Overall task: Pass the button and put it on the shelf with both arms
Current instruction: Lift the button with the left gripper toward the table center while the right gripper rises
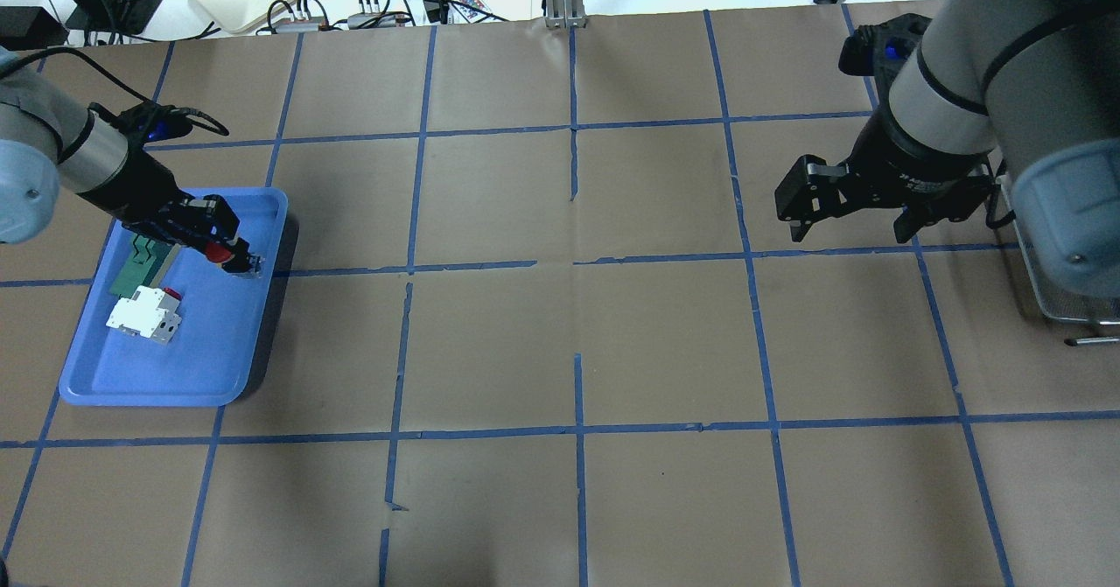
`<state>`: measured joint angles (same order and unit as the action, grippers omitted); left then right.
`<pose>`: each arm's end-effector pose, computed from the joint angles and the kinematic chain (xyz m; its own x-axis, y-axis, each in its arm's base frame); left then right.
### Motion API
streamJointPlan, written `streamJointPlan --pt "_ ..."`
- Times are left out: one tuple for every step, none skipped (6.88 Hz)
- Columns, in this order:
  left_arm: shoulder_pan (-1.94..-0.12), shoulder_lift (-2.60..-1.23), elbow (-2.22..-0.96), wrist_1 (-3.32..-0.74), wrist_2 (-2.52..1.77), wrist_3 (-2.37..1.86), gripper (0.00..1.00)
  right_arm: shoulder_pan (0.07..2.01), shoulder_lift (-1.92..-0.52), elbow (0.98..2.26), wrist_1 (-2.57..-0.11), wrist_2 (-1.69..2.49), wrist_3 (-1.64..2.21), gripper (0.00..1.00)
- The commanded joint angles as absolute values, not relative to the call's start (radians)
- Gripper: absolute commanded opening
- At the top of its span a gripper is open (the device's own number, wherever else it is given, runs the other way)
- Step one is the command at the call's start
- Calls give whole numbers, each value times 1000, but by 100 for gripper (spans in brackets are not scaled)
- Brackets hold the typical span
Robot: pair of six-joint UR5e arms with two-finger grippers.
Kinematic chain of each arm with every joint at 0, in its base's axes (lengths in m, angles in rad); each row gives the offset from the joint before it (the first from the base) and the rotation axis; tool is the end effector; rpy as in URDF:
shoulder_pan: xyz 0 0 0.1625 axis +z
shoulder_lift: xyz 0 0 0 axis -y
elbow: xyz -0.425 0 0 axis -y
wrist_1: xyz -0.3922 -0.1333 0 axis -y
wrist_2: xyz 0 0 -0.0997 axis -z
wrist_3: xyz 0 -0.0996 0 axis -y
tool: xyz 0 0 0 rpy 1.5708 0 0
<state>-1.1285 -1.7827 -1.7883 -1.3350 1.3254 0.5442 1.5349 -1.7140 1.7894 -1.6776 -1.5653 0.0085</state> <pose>0.0825 -0.5421 0.3007 -0.9504 0.0678 0.3036 0.0842 0.9956 0.0412 0.1182 -0.4377 0.4572 -0.9990 0.0442 -0.0058 0.0444 0.9985 -0.0314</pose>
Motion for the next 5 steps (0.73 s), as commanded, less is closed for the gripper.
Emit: streamJointPlan --pt "-1214 -1741 -1750 -1459 982 395 0 1513 -1562 1671 -1732 -1470 -9 100" --pt "-1271 -1737 -1764 -1451 806 242 0 1493 -1543 1643 -1726 -1378 83 100" --pt "-1355 -1729 -1764 -1444 691 176 0 1479 -1539 1641 -1723 -1317 169 100" --pt "-1433 -1729 -1769 -1395 578 78 0 1453 -1540 1644 -1720 -1254 220 100" --pt "-1469 -1732 -1781 -1299 446 -33 0 1413 -1537 1647 -1710 -1145 294 100"
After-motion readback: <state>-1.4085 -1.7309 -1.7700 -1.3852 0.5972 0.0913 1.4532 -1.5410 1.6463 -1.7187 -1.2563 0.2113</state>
